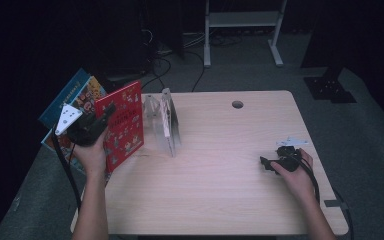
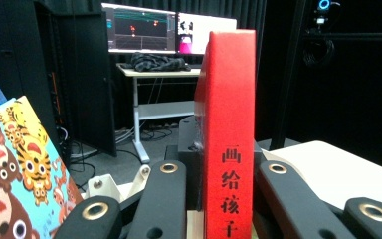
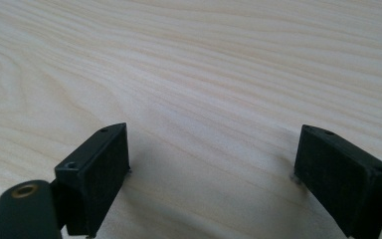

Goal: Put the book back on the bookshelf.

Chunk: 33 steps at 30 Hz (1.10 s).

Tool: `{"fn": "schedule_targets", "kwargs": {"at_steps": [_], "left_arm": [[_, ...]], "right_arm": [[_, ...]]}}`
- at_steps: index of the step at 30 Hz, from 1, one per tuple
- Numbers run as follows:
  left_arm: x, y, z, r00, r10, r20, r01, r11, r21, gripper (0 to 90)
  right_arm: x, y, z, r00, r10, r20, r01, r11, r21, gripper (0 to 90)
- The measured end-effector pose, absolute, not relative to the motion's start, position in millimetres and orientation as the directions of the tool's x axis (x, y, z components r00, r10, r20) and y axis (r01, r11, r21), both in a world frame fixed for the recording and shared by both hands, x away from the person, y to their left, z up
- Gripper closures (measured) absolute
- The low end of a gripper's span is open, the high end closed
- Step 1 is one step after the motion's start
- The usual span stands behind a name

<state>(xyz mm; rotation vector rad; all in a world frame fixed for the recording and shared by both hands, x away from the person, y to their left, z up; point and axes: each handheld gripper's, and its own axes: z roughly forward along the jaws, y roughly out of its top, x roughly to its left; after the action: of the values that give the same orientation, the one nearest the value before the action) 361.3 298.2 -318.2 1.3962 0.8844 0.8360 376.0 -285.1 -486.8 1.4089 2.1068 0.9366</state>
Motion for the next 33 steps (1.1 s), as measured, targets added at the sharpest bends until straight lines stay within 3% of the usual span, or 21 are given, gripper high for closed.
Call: {"fn": "schedule_targets", "kwargs": {"at_steps": [33], "left_arm": [[412,291,-338,0.418,0.908,-0.035,-0.002,0.04,0.999,80.0]], "right_arm": [[376,-285,-487,-0.386,0.922,0.013,0.628,0.253,0.736,12.9]]}}
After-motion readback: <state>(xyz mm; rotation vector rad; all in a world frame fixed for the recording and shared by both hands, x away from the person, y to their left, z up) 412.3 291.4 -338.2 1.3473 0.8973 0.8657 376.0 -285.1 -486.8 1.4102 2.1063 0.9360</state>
